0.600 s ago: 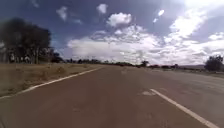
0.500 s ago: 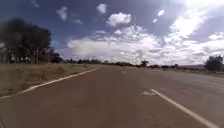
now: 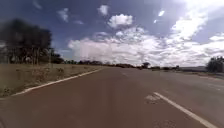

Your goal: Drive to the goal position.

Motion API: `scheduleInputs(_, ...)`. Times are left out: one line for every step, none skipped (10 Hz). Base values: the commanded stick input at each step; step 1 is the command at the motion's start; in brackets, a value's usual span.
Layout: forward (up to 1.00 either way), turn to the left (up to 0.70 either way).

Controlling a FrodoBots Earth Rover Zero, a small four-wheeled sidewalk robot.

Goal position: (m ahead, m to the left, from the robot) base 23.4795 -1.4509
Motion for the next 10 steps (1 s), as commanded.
scheduleInputs(1.0,0.0)
scheduleInputs(1.0,0.0)
scheduleInputs(1.0,0.0)
scheduleInputs(1.0,0.0)
scheduleInputs(1.0,0.0)
scheduleInputs(1.0,0.0)
scheduleInputs(1.0,0.0)
scheduleInputs(1.0,0.0)
scheduleInputs(1.0,0.0)
scheduleInputs(1.0,0.0)
